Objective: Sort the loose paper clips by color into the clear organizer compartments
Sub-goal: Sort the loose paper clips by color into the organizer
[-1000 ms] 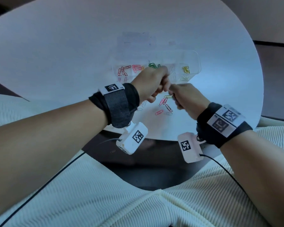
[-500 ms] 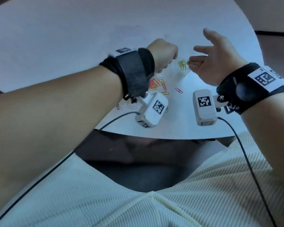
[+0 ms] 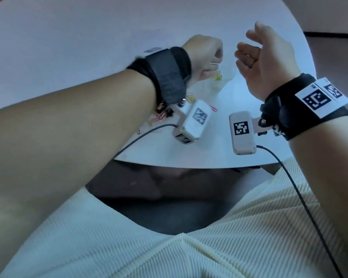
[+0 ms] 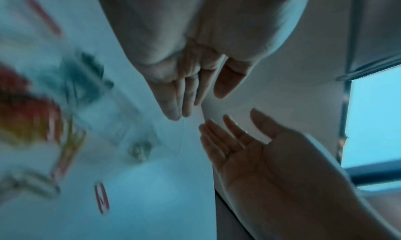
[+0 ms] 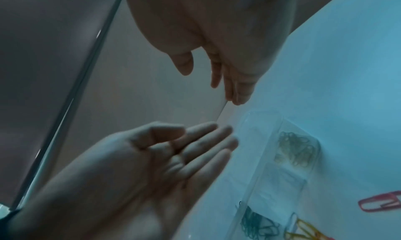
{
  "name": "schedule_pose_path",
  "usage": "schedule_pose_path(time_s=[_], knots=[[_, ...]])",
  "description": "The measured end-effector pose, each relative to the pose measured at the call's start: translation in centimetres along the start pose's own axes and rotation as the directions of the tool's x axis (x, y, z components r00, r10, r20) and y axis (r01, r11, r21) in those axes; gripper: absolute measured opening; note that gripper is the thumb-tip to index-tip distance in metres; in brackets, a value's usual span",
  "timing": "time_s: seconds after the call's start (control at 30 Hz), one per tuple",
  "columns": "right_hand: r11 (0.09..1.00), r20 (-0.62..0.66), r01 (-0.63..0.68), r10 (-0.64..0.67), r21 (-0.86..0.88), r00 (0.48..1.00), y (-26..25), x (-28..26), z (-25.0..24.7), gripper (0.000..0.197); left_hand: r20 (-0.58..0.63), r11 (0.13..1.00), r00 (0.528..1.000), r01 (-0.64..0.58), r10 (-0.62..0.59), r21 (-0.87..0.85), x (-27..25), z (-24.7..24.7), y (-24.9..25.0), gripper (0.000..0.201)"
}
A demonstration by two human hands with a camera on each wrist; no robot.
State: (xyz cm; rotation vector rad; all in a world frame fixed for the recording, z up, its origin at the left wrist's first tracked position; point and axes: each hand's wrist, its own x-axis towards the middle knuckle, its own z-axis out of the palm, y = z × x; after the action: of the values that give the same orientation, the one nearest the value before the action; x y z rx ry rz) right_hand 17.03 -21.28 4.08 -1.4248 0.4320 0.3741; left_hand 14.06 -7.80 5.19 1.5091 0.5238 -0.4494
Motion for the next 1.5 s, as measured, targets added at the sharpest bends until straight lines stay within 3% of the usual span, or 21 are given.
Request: schedule_pose_path(time_s=[0.07, 0.13, 0.2, 0.27, 0.37, 0.43, 0.53, 0.6, 0.73, 0.87, 1.03, 1.17, 1.5], knots=[[0.997, 0.024, 0.058, -0.057, -0.057, 0.998, 0.3, -0.1, 0.6, 0.027, -0.029, 0.988, 0.996, -0.085, 0.089, 0.128, -1.3, -3.3, 0.0, 0.017], [0.969, 0.069, 0.144, -0.132, -0.202, 0.989, 0.8, -0.3, 1.5, 0.021, -0.092, 0.907, 0.97, -0.174, 0.226, 0.384, -2.9, -6.9, -0.2, 0.022], [0.883, 0.124, 0.243, -0.21, -0.403, 0.97, 1.6, -0.6, 2.9, 0.015, -0.16, 0.775, 0.936, -0.154, 0.313, 0.613, -4.5, -10.2, -1.3, 0.021], [0.764, 0.197, 0.327, -0.261, -0.557, 0.945, 2.4, -0.9, 4.6, 0.012, -0.193, 0.675, 0.928, -0.079, 0.318, 0.733, -5.4, -13.0, -3.2, 0.018], [0.566, 0.316, 0.417, -0.274, -0.711, 0.909, 3.6, -1.0, 7.2, 0.016, -0.23, 0.635, 0.928, -0.008, 0.292, 0.773, -5.7, -15.7, -5.8, 0.019], [0.449, 0.37, 0.451, -0.261, -0.771, 0.892, 4.0, -0.8, 8.8, 0.017, -0.237, 0.617, 0.943, 0.044, 0.235, 0.786, -5.1, -16.4, -6.7, 0.035], [0.309, 0.426, 0.475, -0.216, -0.824, 0.879, 4.5, -0.4, 10.7, 0.012, -0.196, 0.514, 0.953, 0.052, 0.23, 0.856, -3.6, -16.5, -6.6, 0.053], [0.215, 0.441, 0.476, -0.193, -0.852, 0.877, 4.9, 0.2, 11.6, 0.013, -0.19, 0.448, 0.945, 0.054, 0.265, 0.893, -2.5, -16.5, -6.2, 0.049], [0.096, 0.394, 0.399, -0.061, -0.912, 0.917, 5.8, 1.5, 12.9, 0.022, -0.209, 0.392, 0.959, 0.12, 0.192, 0.912, -1.7, -17.1, -5.9, 0.036], [-0.057, 0.357, 0.357, 0.009, -0.932, 0.934, 6.5, 2.5, 14.0, 0.034, -0.192, 0.448, 0.97, 0.106, 0.152, 0.888, -1.3, -17.3, -6.1, 0.003], [-0.362, 0.358, 0.322, -0.037, -0.875, 0.933, 7.5, 2.9, 15.1, 0.032, -0.174, 0.473, 0.974, 0.087, 0.143, 0.877, -1.2, -17.3, -5.9, 0.008], [-0.406, 0.366, 0.331, -0.011, -0.852, 0.93, 7.4, 3.1, 15.6, 0.033, -0.17, 0.491, 0.975, 0.08, 0.141, 0.867, -1.2, -17.3, -5.5, 0.005], [-0.321, 0.351, 0.324, -0.03, -0.89, 0.936, 7.5, 3.3, 15.4, 0.017, -0.193, 0.522, 0.966, 0.078, 0.171, 0.85, -1.2, -17.2, -5.8, 0.006]])
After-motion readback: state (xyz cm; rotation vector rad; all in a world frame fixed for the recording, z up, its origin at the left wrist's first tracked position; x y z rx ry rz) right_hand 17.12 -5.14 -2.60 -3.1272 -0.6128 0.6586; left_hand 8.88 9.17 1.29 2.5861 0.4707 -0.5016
